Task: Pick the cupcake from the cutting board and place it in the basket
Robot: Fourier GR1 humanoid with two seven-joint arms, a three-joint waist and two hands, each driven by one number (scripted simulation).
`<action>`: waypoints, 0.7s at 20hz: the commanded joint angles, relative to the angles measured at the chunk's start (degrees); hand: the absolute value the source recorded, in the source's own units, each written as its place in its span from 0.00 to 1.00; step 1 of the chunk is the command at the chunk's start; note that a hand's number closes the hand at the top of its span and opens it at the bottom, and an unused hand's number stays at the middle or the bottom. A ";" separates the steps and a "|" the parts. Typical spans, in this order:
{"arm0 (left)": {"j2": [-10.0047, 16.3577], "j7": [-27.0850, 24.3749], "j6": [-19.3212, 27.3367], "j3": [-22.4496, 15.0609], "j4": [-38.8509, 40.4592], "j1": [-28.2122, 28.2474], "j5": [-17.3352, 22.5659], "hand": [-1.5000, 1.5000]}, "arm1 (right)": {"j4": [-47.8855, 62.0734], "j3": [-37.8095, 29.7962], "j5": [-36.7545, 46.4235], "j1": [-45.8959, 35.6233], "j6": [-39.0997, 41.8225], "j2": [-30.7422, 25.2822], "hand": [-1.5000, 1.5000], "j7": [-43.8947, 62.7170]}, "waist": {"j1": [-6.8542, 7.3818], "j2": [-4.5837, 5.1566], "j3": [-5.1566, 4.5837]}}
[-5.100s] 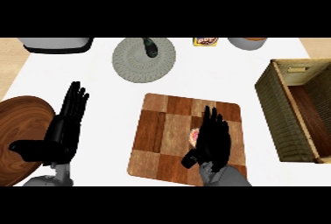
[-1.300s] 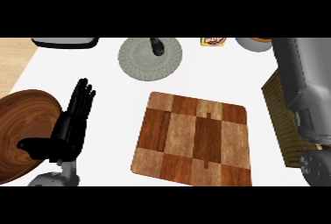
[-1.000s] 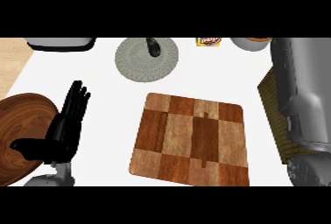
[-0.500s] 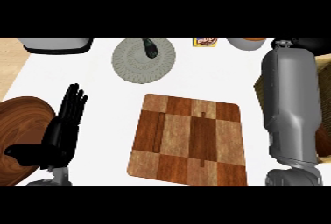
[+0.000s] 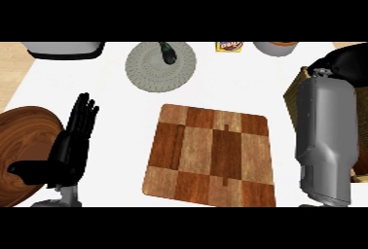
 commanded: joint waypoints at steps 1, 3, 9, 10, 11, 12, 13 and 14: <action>0.75 0.36 -0.61 0.80 -1.14 0.19 0.38 0.50 | -3.05 1.53 -1.89 2.53 -0.52 0.10 1.00 11.00 | -0.02 0.01 0.01; -1.04 -1.85 0.34 -0.35 0.04 2.17 -0.57 0.50 | -7.00 2.41 -4.28 4.58 0.84 0.10 1.00 9.98 | -0.41 -0.22 -0.01; 0.52 -0.29 -1.32 0.38 -1.86 2.35 0.52 0.50 | -9.95 3.92 -4.35 10.12 -2.57 0.10 1.00 14.22 | 0.54 -0.08 0.01; -0.91 -1.56 -0.08 0.31 2.70 -1.11 -0.67 0.50 | -10.24 4.11 -5.53 11.00 -4.10 0.10 1.00 14.52 | -0.15 0.21 0.00; -0.08 -2.53 -0.82 0.87 1.77 -0.10 -0.37 0.50 | -10.05 2.24 -5.81 10.99 -6.29 0.10 1.00 13.44 | 0.18 0.33 0.02; -1.11 -1.65 -0.16 0.29 2.99 -0.80 -0.54 0.50 | -12.64 4.94 -6.22 10.91 -1.87 0.10 1.00 15.22 | -0.11 0.01 -0.02; 0.17 0.57 0.12 0.89 -0.86 -0.78 -0.62 0.50 | -13.51 2.74 -8.83 12.96 -1.54 0.10 0.00 10.51 | -0.30 -0.04 0.05; -1.48 0.75 0.12 -0.90 0.11 -0.77 -0.70 0.50 | -11.33 6.91 -9.43 14.27 -2.14 0.10 0.00 15.43 | 0.45 0.05 0.04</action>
